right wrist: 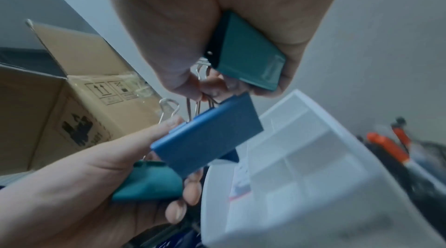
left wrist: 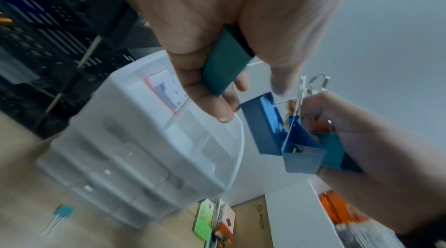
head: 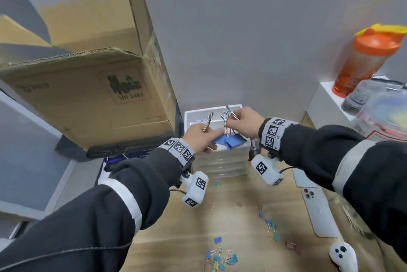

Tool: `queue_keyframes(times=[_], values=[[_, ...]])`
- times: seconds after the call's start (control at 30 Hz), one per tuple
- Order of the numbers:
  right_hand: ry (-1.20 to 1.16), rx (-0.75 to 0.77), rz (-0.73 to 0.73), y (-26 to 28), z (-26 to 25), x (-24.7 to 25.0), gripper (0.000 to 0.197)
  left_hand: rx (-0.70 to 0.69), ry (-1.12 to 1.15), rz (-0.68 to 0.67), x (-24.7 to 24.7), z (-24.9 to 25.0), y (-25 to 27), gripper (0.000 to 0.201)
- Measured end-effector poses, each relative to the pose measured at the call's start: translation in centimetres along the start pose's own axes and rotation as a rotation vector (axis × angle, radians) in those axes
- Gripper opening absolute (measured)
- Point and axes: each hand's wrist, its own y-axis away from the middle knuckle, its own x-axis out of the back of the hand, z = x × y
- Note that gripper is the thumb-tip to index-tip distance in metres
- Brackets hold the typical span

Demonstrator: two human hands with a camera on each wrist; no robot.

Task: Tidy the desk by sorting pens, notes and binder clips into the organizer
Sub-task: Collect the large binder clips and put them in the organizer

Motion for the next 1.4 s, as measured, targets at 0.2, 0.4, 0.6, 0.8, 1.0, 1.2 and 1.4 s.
queue_keyframes(times=[0.2,0.4,0.6,0.8,1.0,1.2,1.4], values=[[-0.002,0.006,0.118,-4.5,0.3,2.6,0.021,0.079,0.133,0.153,0.8,1.5,-3.8,0.035],[0.106,-0.023,0.059,-7.5,2.6,1.0,0.012,-0.010,-0.184,0.124,0.2,1.4,-7.4,0.040],[0.123,-0.062,0.054,-9.6,4.4,0.7,0.009,-0.097,-0.416,0.100,-0.7,0.9,-11.0,0.034],[0.121,-0.080,0.045,-10.5,5.7,0.5,0.011,-0.174,-0.389,0.044,-0.9,1.0,-12.5,0.009],[0.188,-0.054,0.067,-10.5,6.0,-0.3,0.007,-0.192,-0.574,0.020,-0.2,0.8,-13.4,0.014],[0.314,-0.075,0.082,-10.8,5.7,-1.1,0.024,-0.195,-0.657,0.076,-0.3,-0.5,-13.8,0.025],[0.347,-0.040,0.092,-10.5,5.8,-1.1,0.042,-0.296,-0.704,0.059,-1.0,-1.0,-14.0,0.037]])
